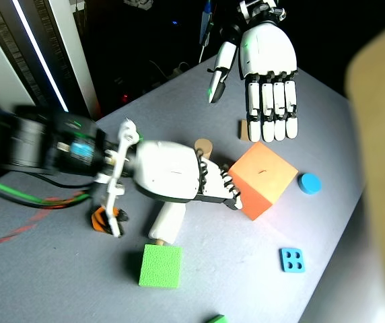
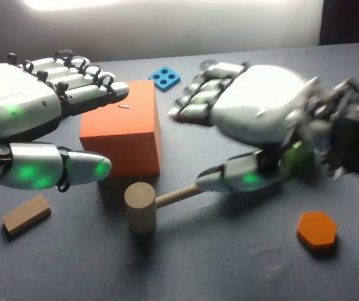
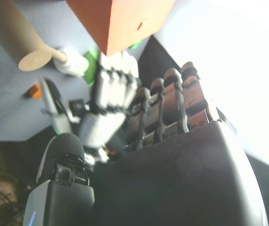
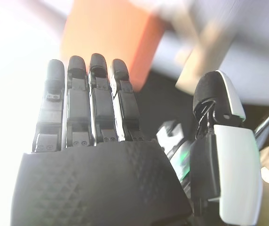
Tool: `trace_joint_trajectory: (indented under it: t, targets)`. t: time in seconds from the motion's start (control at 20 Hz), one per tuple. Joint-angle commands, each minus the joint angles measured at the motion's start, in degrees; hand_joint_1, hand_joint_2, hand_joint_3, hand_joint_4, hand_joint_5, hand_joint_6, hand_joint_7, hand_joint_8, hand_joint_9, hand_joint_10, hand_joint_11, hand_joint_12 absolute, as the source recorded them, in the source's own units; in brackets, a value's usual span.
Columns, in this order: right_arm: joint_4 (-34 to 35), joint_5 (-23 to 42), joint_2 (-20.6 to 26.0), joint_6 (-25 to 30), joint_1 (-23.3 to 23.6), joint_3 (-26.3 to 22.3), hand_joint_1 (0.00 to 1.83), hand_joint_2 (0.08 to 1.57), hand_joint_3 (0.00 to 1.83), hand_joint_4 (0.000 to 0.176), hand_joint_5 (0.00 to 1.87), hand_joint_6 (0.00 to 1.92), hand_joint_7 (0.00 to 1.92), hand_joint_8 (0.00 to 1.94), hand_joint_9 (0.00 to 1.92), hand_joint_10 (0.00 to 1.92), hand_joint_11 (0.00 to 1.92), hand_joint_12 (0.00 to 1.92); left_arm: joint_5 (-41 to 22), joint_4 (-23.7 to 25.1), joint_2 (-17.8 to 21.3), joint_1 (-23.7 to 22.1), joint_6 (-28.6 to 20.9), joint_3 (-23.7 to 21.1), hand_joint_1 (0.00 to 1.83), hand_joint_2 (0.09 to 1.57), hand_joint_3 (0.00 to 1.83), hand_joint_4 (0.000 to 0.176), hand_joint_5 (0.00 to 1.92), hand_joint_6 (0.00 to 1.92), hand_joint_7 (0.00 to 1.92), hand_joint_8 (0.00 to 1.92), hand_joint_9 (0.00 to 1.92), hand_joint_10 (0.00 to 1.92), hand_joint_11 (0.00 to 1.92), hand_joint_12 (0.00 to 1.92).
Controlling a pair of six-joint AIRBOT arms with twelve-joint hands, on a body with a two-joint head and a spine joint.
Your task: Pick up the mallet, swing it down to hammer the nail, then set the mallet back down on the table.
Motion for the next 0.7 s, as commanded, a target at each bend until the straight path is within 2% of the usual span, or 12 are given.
trace_joint_trajectory:
  t: [0.0, 0.1, 0.25, 0.3, 0.35, 0.4, 0.45, 0.5, 0.55, 0.6, 0.65]
  targets:
    - [1.25, 0.49, 1.74, 0.45, 1.26, -1.24, 0.33, 1.06, 0.00, 0.000, 0.28, 0.00, 0.31, 0.00, 0.26, 0.00, 0.00, 0.57, -5.99, -0.89, 0.49, -0.87, 0.08, 0.19, 0.00, 1.31, 0.00, 0.000, 0.02, 0.00, 0.01, 0.00, 0.01, 0.00, 0.00, 0.00]
    - [8.81, -7.27, 7.89, 0.28, 4.45, -3.83, 0.33, 1.07, 0.00, 0.000, 0.28, 0.00, 0.30, 0.00, 0.26, 0.00, 0.00, 0.57, -5.99, -0.89, 0.51, -1.14, -0.10, 0.12, 0.00, 1.31, 0.00, 0.000, 0.03, 0.00, 0.02, 0.00, 0.02, 0.00, 0.00, 0.00]
    - [12.39, -13.08, 13.73, 0.05, 7.07, -6.77, 0.35, 1.07, 0.00, 0.000, 0.31, 0.01, 0.33, 0.00, 0.28, 0.01, 0.00, 0.66, -5.60, -0.89, 0.63, -1.95, -0.08, -0.07, 0.00, 1.30, 0.00, 0.000, 0.08, 0.00, 0.10, 0.01, 0.08, 0.01, 0.04, 0.03]
    - [12.39, -13.96, 15.70, -0.84, 7.57, -8.23, 0.43, 1.05, 0.00, 0.000, 0.42, 0.01, 0.46, 0.01, 0.40, 0.02, 0.02, 0.80, -5.59, -0.89, 0.70, -1.95, -0.13, -0.10, 0.16, 1.27, 0.00, 0.000, 0.38, 0.04, 0.45, 0.05, 0.39, 0.06, 0.22, 0.17]
    - [12.39, -14.54, 17.65, -1.71, 7.87, -9.59, 0.50, 1.03, 0.00, 0.000, 0.62, 0.07, 0.72, 0.11, 0.65, 0.13, 0.16, 0.97, -5.55, -0.90, 0.70, -2.04, -0.75, -0.03, 0.23, 1.27, 0.00, 0.000, 0.25, 0.97, 0.29, 1.11, 0.23, 1.07, 0.01, 1.14]
    - [12.39, -15.37, 19.44, -1.90, 7.93, -10.60, 0.55, 1.01, 0.00, 0.000, 0.66, 0.19, 0.66, 0.49, 0.58, 0.57, 0.21, 1.14, -5.55, -0.89, 0.84, -2.39, -1.20, -0.05, 0.26, 1.26, 0.00, 0.000, 0.18, 1.47, 0.22, 1.50, 0.18, 1.51, 0.00, 1.54]
    - [12.39, -16.53, 21.90, -1.88, 7.93, -11.93, 0.54, 1.00, 0.00, 0.000, 0.38, 1.49, 0.31, 1.68, 0.30, 1.67, 0.17, 1.71, -5.03, -0.89, 0.97, -3.04, -1.19, -0.33, 0.43, 1.24, 0.00, 0.000, 0.18, 1.90, 0.16, 1.90, 0.21, 1.90, 0.17, 1.91]
    - [12.38, -16.69, 23.71, -2.23, 7.82, -13.05, 0.60, 0.98, 0.00, 0.000, 0.31, 1.84, 0.25, 1.89, 0.35, 1.87, 0.38, 1.88, -4.66, -0.89, 0.98, -3.33, -1.19, -0.65, 0.38, 1.24, 0.00, 0.000, 0.24, 1.83, 0.21, 1.92, 0.28, 1.92, 0.30, 1.92]
    - [12.38, -16.90, 25.92, -3.11, 7.81, -14.20, 0.63, 0.96, 0.00, 0.018, 0.35, 1.90, 0.27, 1.93, 0.40, 1.91, 0.53, 1.91, -4.27, -0.89, 0.98, -3.38, -1.23, -1.28, 0.37, 1.24, 0.00, 0.000, 0.39, 1.74, 0.36, 1.90, 0.40, 1.92, 0.42, 1.92]
    - [12.38, -16.90, 26.63, -3.40, 8.24, -14.52, 0.58, 0.97, 0.00, 0.040, 0.52, 1.92, 0.47, 1.94, 0.55, 1.92, 0.69, 1.92, -4.11, -0.89, 0.98, -3.38, -1.27, -1.66, 0.23, 1.24, 0.00, 0.000, 0.84, 1.81, 0.89, 1.92, 0.84, 1.92, 0.81, 1.92]
    - [12.37, -16.97, 27.07, -3.60, 9.13, -14.71, 0.54, 0.97, 0.00, 0.038, 0.66, 1.92, 0.65, 1.94, 0.69, 1.92, 0.83, 1.92, -3.97, -0.89, 0.93, -3.38, -1.24, -2.08, 0.29, 1.20, 0.00, 0.000, 1.14, 1.87, 1.24, 1.92, 1.21, 1.92, 1.13, 1.92]
